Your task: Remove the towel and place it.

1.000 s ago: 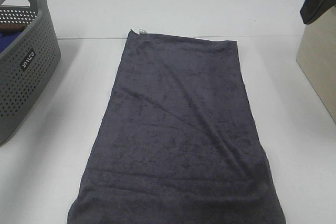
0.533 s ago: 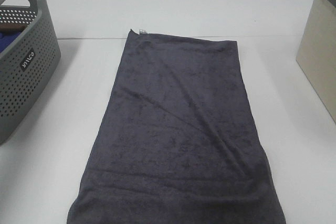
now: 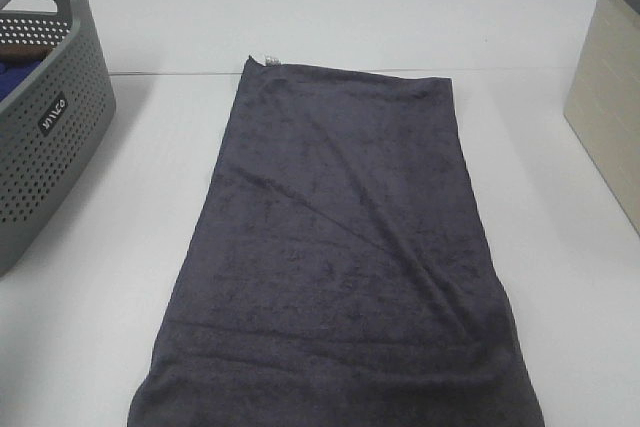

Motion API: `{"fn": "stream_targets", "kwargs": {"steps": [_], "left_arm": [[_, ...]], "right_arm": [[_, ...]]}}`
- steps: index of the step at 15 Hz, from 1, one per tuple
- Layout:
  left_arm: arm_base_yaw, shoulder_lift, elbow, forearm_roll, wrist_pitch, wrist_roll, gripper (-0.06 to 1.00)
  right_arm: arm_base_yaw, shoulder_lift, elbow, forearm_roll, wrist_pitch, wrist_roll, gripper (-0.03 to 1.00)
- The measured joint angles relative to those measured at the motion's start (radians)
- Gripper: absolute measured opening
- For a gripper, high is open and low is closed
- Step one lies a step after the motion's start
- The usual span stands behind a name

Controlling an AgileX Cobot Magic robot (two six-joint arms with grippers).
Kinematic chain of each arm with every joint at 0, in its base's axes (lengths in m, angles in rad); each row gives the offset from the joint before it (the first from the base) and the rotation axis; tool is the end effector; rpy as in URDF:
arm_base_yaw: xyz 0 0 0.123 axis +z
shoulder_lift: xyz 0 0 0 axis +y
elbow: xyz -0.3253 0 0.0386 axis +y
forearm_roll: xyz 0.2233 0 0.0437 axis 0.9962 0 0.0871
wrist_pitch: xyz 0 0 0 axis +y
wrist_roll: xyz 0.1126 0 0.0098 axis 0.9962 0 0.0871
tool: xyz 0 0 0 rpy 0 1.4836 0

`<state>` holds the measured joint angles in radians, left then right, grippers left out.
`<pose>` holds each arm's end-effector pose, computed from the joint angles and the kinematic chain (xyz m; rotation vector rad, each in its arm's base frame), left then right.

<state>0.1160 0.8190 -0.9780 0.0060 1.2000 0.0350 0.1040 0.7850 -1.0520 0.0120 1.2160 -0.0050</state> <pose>0.0843 0.0105 0.3733 -0.1018 2.5239 0.0686 0.0740 0.0090 0.3955 -0.1326 2.4298 0.0601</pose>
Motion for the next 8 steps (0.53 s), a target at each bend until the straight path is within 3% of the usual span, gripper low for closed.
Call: {"fn": "stream_targets", "kwargs": {"steps": [2,5,8], "left_arm": [[0.0,-0.121,0.093,0.034,-0.029,0.028,0.75],[0.0,-0.295,0.205,0.072,-0.084,0.036,0.75],[0.0,-0.458,0.272,0.07,-0.093,0.039,0.75]], "right_arm": [[0.0,-0.167,0.124,-0.001,0.002,-0.001,0.61],[0.0,-0.357,0.268,-0.042,0.005,0.005,0.8],[0.0,-0.474,0.316,-0.065,0.005,0.005,0.83]]}}
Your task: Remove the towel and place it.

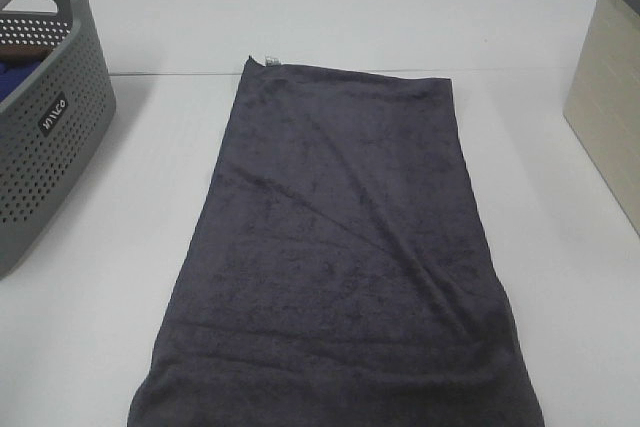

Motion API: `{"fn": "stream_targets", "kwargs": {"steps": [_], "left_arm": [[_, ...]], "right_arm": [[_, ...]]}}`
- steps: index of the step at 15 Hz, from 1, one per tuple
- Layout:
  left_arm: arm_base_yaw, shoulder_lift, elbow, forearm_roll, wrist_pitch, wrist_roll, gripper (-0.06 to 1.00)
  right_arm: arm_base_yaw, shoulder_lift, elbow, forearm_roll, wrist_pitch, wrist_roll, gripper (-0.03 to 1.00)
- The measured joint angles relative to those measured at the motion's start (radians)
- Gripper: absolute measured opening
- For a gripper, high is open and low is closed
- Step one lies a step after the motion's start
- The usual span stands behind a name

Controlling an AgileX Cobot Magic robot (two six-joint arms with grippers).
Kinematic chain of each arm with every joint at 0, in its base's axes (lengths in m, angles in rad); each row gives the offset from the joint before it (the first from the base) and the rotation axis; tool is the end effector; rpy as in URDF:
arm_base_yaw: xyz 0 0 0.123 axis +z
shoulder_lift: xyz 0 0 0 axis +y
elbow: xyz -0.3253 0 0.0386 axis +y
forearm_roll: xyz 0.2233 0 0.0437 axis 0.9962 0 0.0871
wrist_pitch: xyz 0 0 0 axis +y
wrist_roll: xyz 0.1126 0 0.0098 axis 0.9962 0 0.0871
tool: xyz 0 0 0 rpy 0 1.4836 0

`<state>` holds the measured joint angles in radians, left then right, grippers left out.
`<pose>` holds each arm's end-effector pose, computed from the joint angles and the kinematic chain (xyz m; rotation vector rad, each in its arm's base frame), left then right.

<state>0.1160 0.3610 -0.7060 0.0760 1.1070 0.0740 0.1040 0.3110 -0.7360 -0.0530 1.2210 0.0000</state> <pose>-0.0081 0.0068 0.3203 -0.0457 2.2495 0.1970 -0.0260 -0.0084 0.3177 -0.1130 2.2753 -0.0117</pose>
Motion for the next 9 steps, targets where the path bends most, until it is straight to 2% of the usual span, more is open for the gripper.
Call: {"fn": "stream_targets", "kwargs": {"steps": [2,6,9], "left_arm": [[0.0,-0.075,0.042,-0.016,0.009,0.011,0.75],[0.0,-0.285,0.108,-0.125,0.025,0.061,0.75],[0.0,-0.365,0.156,-0.156,0.023,0.068,0.75]], "right_arm": [[0.0,-0.069,0.021,0.0,-0.001,0.0,0.84],[0.0,-0.258,0.102,-0.001,-0.004,-0.005,0.84],[0.0,-0.316,0.176,0.004,-0.005,-0.031,0.84]]}}
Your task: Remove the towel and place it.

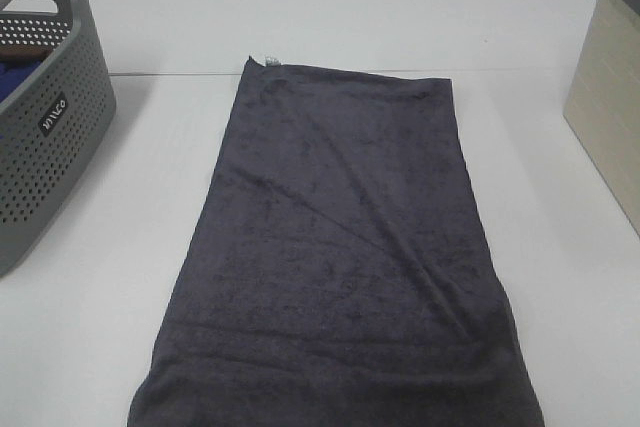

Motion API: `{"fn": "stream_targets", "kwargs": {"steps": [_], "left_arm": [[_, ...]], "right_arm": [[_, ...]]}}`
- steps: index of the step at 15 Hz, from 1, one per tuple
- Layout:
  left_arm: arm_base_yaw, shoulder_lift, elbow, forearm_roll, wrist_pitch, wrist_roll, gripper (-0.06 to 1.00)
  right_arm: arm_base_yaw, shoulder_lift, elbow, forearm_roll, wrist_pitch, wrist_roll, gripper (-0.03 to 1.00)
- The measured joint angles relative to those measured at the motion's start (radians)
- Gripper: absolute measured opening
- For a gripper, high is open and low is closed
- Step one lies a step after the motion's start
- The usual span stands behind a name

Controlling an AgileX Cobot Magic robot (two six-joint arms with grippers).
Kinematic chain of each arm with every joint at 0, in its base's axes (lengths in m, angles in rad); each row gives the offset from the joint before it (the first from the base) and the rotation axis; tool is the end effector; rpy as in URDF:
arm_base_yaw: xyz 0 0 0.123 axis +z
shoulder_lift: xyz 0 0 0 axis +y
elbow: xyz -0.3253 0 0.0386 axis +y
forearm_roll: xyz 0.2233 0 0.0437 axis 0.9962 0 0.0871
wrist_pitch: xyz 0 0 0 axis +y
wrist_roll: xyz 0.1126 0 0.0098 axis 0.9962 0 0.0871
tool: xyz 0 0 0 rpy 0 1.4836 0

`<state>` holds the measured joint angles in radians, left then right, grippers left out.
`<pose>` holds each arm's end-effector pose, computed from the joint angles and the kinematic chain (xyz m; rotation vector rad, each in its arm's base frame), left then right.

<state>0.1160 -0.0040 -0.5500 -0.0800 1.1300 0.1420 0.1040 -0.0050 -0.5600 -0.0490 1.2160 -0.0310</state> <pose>-0.0576 -0.0149 0.2621 0.0364 2.0573 0.0642 -0.0640 -0.0119 0.2561 -0.1351 2.1293 -0.0161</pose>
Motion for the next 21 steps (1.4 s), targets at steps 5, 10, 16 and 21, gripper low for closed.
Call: {"fn": "stream_targets", "kwargs": {"steps": [5,10,16,21], "left_arm": [[0.0,-0.002,0.039,-0.064,-0.076,-0.001,0.75],[0.0,-0.002,0.039,-0.069,-0.079,-0.001,0.75],[0.0,-0.002,0.039,-0.07,-0.079,-0.001,0.75],[0.0,-0.002,0.039,-0.07,-0.079,-0.003,0.75]], "right_arm": [[-0.001,0.0,0.057,0.121,-0.141,-0.133,0.84],[-0.001,0.0,0.057,0.121,-0.148,-0.133,0.84],[-0.001,0.0,0.057,0.121,-0.148,-0.133,0.84],[-0.001,0.0,0.057,0.121,-0.148,-0.133,0.84]]}}
